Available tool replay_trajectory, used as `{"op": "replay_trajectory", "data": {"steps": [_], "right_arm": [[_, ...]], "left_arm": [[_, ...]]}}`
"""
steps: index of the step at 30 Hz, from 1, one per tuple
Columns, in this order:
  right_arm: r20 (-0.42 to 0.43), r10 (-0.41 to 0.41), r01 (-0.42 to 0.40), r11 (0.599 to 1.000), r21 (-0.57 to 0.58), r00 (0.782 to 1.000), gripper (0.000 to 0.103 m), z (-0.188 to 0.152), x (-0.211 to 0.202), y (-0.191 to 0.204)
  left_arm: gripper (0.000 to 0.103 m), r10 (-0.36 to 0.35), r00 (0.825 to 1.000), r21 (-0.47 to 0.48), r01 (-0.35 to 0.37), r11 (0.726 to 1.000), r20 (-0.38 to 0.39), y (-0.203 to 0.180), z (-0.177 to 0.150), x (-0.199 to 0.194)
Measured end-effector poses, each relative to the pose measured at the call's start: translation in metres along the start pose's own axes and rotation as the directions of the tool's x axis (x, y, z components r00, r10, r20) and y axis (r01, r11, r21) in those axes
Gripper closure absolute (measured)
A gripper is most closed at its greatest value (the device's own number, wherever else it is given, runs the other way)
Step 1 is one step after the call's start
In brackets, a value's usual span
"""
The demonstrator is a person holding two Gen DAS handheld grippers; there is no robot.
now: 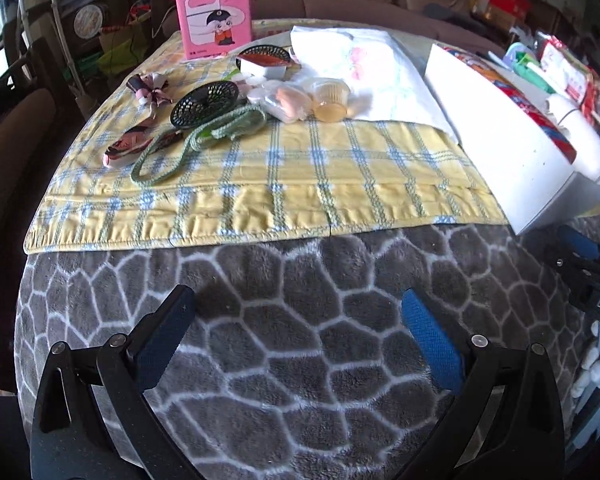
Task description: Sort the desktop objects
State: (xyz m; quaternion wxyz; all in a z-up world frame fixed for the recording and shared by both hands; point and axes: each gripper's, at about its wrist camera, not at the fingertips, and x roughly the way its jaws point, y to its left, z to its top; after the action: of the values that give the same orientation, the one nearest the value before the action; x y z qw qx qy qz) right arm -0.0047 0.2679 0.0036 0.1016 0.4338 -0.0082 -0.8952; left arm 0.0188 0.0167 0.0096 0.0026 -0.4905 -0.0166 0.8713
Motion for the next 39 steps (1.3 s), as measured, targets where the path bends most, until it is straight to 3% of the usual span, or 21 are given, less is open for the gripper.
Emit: {"op": "replay_trajectory", "data": {"steps": [4, 14, 39], "right_arm": [[-0.033, -0.036, 0.034, 0.998, -0.06, 0.999, 0.0, 0.0, 0.008, 0.012], [-0.04, -0.107, 0.105, 0.993, -0.062, 0.993, 0.0, -0.001, 0.009, 0.012], [-0.042, -0.115, 0.113, 0.992, -0.053, 0.992, 0.0, 0.0, 0.01, 0.014]], "left_arm": [[0.0, 0.028, 0.999, -0.023, -0.027, 0.999, 0.017, -0.001, -0.002, 0.001], [0.0, 0.048, 0.998, -0.035, -0.047, 0.998, 0.038, -0.001, -0.003, 0.002], [0.0, 0.055, 0.997, -0.038, -0.053, 0.998, 0.049, -0.003, -0.005, 0.002]]}}
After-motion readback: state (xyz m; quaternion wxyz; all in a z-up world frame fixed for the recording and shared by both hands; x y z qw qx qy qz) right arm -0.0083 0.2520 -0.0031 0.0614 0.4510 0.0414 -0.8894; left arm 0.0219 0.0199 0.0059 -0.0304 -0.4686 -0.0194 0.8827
